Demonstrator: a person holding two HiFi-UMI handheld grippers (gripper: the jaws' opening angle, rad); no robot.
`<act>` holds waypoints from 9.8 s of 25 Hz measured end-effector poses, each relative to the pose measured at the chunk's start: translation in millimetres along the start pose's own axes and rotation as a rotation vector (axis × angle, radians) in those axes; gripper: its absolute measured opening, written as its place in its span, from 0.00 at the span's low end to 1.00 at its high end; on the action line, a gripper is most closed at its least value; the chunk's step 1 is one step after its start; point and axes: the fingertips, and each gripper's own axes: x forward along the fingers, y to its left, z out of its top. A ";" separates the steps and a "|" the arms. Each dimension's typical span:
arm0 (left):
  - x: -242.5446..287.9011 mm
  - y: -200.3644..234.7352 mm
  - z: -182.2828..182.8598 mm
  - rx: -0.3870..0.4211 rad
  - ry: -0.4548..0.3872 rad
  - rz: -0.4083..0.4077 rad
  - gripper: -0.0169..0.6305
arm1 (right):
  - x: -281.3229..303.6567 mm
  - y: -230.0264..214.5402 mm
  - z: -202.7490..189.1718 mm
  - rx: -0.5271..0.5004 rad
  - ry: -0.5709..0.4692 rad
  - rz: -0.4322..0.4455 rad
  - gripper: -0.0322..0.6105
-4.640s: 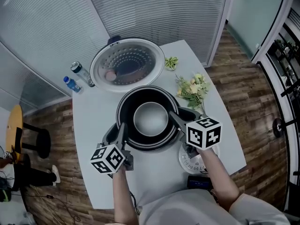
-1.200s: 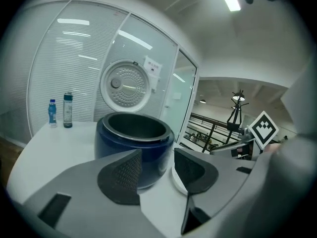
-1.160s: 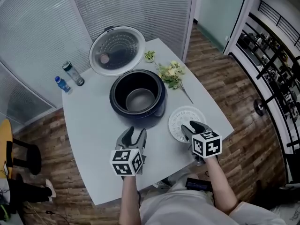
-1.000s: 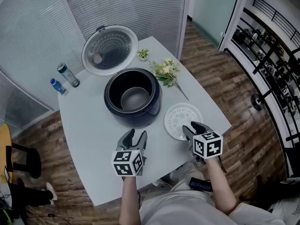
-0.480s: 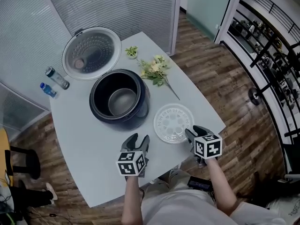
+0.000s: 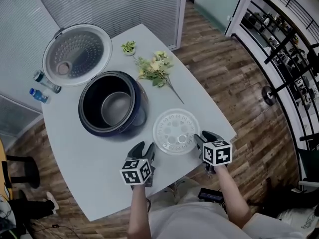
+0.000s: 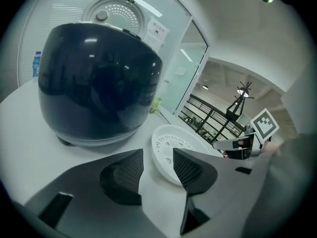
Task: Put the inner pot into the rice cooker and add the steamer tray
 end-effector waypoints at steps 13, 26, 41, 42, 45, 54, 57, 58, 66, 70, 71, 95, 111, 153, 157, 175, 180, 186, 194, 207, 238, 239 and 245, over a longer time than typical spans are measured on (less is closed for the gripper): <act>47.8 -1.1 -18.7 -0.132 0.042 -0.003 0.26 | 28.9 -36.6 -13.0 0.080 0.001 0.012 0.32; 62.0 -8.8 -25.7 -0.170 0.052 -0.024 0.16 | 40.1 -27.4 -11.1 0.074 -0.005 0.110 0.20; 55.5 -10.5 -8.3 -0.128 0.059 -0.012 0.13 | 33.2 -26.5 2.5 0.125 -0.028 0.148 0.16; 54.9 -10.7 -6.8 -0.124 0.061 -0.010 0.13 | 32.4 -26.2 4.7 0.126 -0.033 0.147 0.16; 51.2 -13.6 -4.1 -0.117 0.062 -0.009 0.13 | 25.6 -25.4 11.0 0.158 -0.057 0.168 0.15; 38.2 -30.5 21.3 -0.112 0.019 -0.037 0.12 | 6.2 -27.2 29.4 0.163 -0.102 0.201 0.14; 32.8 -36.5 27.6 -0.101 0.006 -0.044 0.11 | -1.1 -27.2 35.2 0.162 -0.119 0.208 0.14; 31.5 -38.6 29.3 -0.096 0.004 -0.046 0.11 | -4.0 -27.5 37.5 0.161 -0.125 0.209 0.14; 23.7 -49.9 57.5 -0.071 -0.043 -0.060 0.11 | -22.9 -26.4 65.1 0.191 -0.207 0.224 0.14; 16.7 -52.6 72.7 -0.061 -0.078 -0.063 0.11 | -32.7 -22.5 80.8 0.236 -0.260 0.251 0.12; 14.7 -53.4 75.8 -0.059 -0.087 -0.063 0.11 | -35.0 -21.3 84.1 0.236 -0.270 0.257 0.12; -48.7 -55.4 138.4 -0.017 -0.312 -0.059 0.11 | -76.2 26.6 145.6 0.190 -0.429 0.381 0.12; -84.7 -49.9 157.8 -0.010 -0.391 -0.019 0.11 | -90.2 57.5 171.7 0.150 -0.465 0.460 0.12; -189.2 86.5 195.9 -0.150 -0.526 0.151 0.10 | -42.9 233.1 230.0 0.073 -0.364 0.674 0.11; -196.0 90.1 195.1 -0.154 -0.540 0.150 0.10 | -44.0 239.9 227.8 0.082 -0.371 0.676 0.11; -192.9 119.7 206.3 -0.178 -0.543 0.155 0.10 | -23.6 262.0 244.7 0.048 -0.361 0.672 0.11; -186.7 128.4 212.0 -0.178 -0.544 0.143 0.10 | -14.7 264.4 250.8 0.045 -0.362 0.664 0.11; -181.2 129.7 213.6 -0.177 -0.548 0.135 0.10 | -8.4 260.6 251.0 0.052 -0.360 0.660 0.11; -170.9 137.3 213.3 -0.186 -0.534 0.142 0.10 | 2.8 258.5 252.6 0.050 -0.343 0.661 0.11; -157.6 145.0 202.9 -0.196 -0.498 0.159 0.10 | 20.9 253.4 244.9 0.053 -0.303 0.651 0.11; -138.5 153.6 195.3 -0.157 -0.412 0.219 0.12 | 47.9 251.6 240.4 -0.141 -0.250 0.526 0.12; -138.0 153.4 195.5 -0.156 -0.410 0.220 0.12 | 48.9 251.5 240.3 -0.157 -0.250 0.520 0.12; -135.1 154.0 193.3 -0.136 -0.388 0.238 0.13 | 52.1 251.2 238.0 -0.230 -0.252 0.485 0.13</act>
